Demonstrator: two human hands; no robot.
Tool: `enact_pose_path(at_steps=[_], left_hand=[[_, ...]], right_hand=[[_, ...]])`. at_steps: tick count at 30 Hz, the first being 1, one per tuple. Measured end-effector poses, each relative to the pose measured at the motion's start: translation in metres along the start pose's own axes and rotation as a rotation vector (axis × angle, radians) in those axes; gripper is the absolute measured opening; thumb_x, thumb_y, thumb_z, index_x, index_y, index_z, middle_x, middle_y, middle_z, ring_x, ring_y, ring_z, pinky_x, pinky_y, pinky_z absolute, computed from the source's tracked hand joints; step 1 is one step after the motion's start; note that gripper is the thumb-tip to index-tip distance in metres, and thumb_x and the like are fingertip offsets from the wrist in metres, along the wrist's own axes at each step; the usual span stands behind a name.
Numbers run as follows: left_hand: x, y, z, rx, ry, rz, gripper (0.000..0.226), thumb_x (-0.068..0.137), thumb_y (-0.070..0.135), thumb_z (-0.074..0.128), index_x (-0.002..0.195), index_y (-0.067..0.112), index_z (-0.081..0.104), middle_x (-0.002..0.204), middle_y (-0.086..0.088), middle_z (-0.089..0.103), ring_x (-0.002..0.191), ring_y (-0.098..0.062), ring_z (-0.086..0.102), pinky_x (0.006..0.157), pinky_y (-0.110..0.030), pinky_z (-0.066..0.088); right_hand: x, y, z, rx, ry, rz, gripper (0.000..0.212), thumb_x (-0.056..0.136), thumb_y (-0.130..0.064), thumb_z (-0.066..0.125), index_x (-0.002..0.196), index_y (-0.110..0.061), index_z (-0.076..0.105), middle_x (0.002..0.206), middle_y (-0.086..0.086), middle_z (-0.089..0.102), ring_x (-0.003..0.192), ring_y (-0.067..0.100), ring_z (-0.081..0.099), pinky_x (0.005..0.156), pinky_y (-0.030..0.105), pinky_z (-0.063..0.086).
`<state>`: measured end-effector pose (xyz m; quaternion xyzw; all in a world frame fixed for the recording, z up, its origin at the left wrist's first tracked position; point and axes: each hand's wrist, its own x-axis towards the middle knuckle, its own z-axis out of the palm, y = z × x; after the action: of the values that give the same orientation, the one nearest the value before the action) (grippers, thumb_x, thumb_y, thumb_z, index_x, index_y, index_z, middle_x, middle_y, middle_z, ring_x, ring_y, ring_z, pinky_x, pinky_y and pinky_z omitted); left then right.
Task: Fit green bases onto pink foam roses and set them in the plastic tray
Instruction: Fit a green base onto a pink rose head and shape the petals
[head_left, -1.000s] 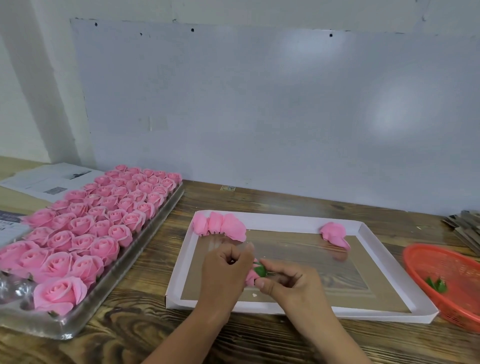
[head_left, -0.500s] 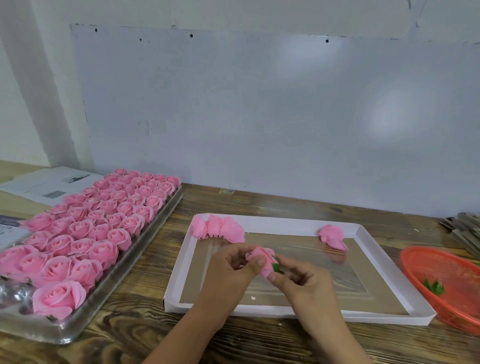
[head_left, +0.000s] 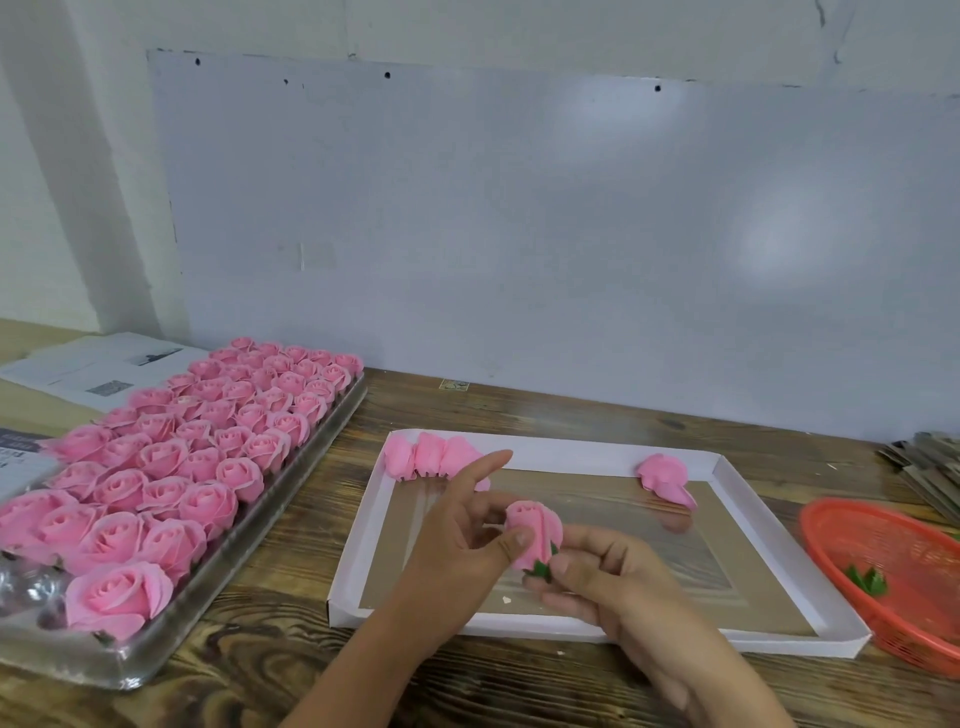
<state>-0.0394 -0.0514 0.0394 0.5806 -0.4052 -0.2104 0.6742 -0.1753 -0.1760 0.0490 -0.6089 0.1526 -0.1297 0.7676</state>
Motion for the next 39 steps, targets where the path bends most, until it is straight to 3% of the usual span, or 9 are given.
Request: enact_pose_path(at_steps=[6, 9, 13, 16, 20, 25, 30, 34, 39], left_hand=[[-0.002, 0.000, 0.005, -0.104, -0.050, 0.012, 0.077, 0.074, 0.046, 0.086, 0.139, 0.047, 0.045, 0.126, 0.004, 0.069, 0.119, -0.015, 0.065, 0.093, -0.025, 0.054], [-0.001, -0.004, 0.006, -0.041, -0.042, 0.004, 0.087, 0.063, 0.046, 0.093, 0.133, 0.061, 0.044, 0.128, 0.010, 0.067, 0.122, -0.012, 0.063, 0.097, -0.027, 0.054], [-0.001, -0.006, 0.008, -0.042, 0.016, 0.014, 0.074, 0.064, 0.042, 0.089, 0.125, 0.062, 0.052, 0.116, 0.007, 0.074, 0.111, -0.012, 0.069, 0.095, -0.025, 0.055], [-0.001, -0.005, 0.008, -0.047, 0.017, 0.025, 0.067, 0.070, 0.032, 0.086, 0.124, 0.057, 0.055, 0.111, 0.004, 0.076, 0.108, -0.014, 0.071, 0.091, -0.020, 0.054], [-0.003, -0.001, 0.009, -0.010, -0.013, 0.035, 0.056, 0.073, 0.035, 0.084, 0.119, 0.056, 0.060, 0.112, 0.005, 0.076, 0.110, -0.014, 0.070, 0.094, -0.024, 0.055], [-0.004, 0.008, 0.009, -0.031, 0.007, 0.122, 0.035, 0.079, 0.061, 0.073, 0.102, 0.035, 0.077, 0.116, 0.005, 0.073, 0.112, -0.016, 0.067, 0.090, -0.025, 0.054], [-0.005, 0.001, 0.008, 0.033, -0.053, 0.102, 0.019, 0.087, 0.045, 0.070, 0.083, 0.029, 0.080, 0.106, 0.003, 0.076, 0.117, -0.017, 0.065, 0.096, -0.042, 0.053], [-0.005, 0.004, 0.010, 0.018, -0.108, 0.057, 0.007, 0.086, 0.044, 0.075, 0.088, 0.038, 0.079, 0.105, 0.005, 0.077, 0.106, -0.014, 0.070, 0.090, -0.031, 0.056], [-0.004, 0.001, 0.011, 0.009, -0.123, 0.011, 0.023, 0.077, 0.048, 0.081, 0.099, 0.040, 0.077, 0.119, 0.009, 0.073, 0.108, -0.015, 0.070, 0.086, -0.024, 0.057]], right_hand=[[0.002, 0.006, 0.005, 0.004, 0.020, -0.085, 0.036, 0.068, -0.015, 0.078, 0.103, -0.008, 0.076, 0.103, 0.016, 0.074, 0.095, 0.024, 0.071, 0.082, 0.031, 0.057], [0.002, 0.004, 0.009, -0.071, 0.083, -0.169, 0.044, 0.067, -0.021, 0.080, 0.108, -0.008, 0.071, 0.104, 0.015, 0.075, 0.096, 0.024, 0.071, 0.086, 0.034, 0.057], [0.004, 0.006, 0.010, -0.099, 0.144, -0.222, 0.031, 0.075, -0.001, 0.075, 0.105, -0.006, 0.068, 0.097, 0.012, 0.076, 0.084, 0.013, 0.071, 0.070, 0.021, 0.055], [0.006, 0.009, 0.010, -0.103, 0.134, -0.234, 0.034, 0.078, 0.009, 0.072, 0.107, -0.010, 0.070, 0.096, 0.017, 0.074, 0.085, 0.017, 0.069, 0.073, 0.023, 0.054], [0.007, 0.010, 0.009, -0.226, 0.107, -0.259, 0.027, 0.082, -0.007, 0.076, 0.103, -0.024, 0.076, 0.082, 0.027, 0.059, 0.081, 0.024, 0.050, 0.077, 0.041, 0.042], [0.006, 0.010, 0.012, -0.346, 0.117, -0.264, 0.034, 0.082, 0.002, 0.073, 0.095, -0.029, 0.076, 0.090, 0.002, 0.076, 0.082, 0.018, 0.068, 0.079, 0.030, 0.051], [0.002, 0.010, 0.016, -0.416, 0.021, -0.259, 0.029, 0.082, -0.002, 0.069, 0.100, -0.024, 0.074, 0.099, 0.005, 0.076, 0.095, 0.021, 0.071, 0.082, 0.028, 0.056], [0.003, 0.011, 0.015, -0.398, 0.007, -0.311, 0.032, 0.079, -0.003, 0.068, 0.104, -0.022, 0.074, 0.100, 0.004, 0.075, 0.097, 0.019, 0.071, 0.083, 0.027, 0.055], [0.004, 0.015, 0.016, -0.355, 0.027, -0.356, 0.029, 0.083, -0.005, 0.069, 0.102, -0.026, 0.075, 0.101, 0.003, 0.076, 0.097, 0.018, 0.072, 0.081, 0.024, 0.056]])
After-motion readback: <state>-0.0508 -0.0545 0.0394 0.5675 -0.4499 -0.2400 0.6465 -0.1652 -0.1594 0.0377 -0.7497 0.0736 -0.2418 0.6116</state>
